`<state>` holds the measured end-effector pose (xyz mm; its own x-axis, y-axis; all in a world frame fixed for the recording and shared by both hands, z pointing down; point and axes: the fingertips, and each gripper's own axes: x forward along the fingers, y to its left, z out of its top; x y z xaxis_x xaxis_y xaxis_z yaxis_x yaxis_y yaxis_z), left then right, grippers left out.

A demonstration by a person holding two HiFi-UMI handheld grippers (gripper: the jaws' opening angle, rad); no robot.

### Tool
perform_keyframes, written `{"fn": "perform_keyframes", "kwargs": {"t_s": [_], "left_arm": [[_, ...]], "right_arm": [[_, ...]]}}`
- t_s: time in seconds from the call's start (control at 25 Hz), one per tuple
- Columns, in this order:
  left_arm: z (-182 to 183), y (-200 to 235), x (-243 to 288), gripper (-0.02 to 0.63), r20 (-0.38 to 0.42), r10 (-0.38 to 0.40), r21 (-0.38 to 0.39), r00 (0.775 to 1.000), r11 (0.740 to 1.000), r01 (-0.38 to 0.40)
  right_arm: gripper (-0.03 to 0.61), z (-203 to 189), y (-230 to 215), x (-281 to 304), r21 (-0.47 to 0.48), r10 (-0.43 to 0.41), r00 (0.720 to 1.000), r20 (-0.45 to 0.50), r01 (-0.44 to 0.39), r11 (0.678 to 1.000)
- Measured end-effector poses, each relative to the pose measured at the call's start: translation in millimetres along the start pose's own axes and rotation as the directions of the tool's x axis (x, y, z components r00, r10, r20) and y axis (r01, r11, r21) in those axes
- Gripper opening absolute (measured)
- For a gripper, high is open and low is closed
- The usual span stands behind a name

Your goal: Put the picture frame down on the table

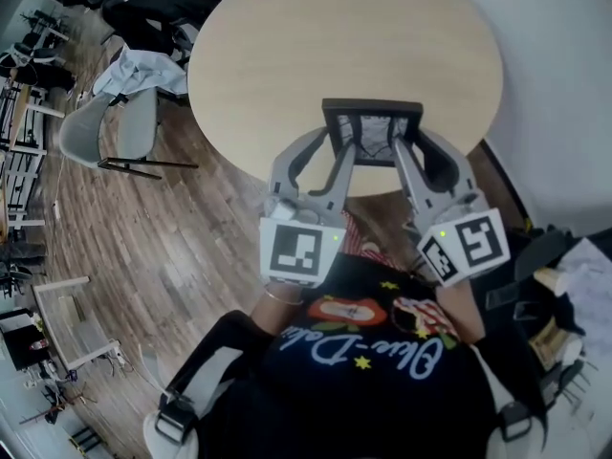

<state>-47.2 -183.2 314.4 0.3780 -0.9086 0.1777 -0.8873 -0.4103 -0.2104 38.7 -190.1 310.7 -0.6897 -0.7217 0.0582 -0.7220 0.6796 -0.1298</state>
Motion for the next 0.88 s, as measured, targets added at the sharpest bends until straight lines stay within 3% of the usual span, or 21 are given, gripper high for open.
{"fn": "perform_keyframes", "kwargs": {"t_s": [0.88], "left_arm": [[-54,57,105,0.121,-0.091,-0.182,-0.035,0.979,0.983,0.18]], "right_arm": [[0.074,-32,-61,97,-0.006,-0.158,0.979,-0.131,0.159,0.987]]}}
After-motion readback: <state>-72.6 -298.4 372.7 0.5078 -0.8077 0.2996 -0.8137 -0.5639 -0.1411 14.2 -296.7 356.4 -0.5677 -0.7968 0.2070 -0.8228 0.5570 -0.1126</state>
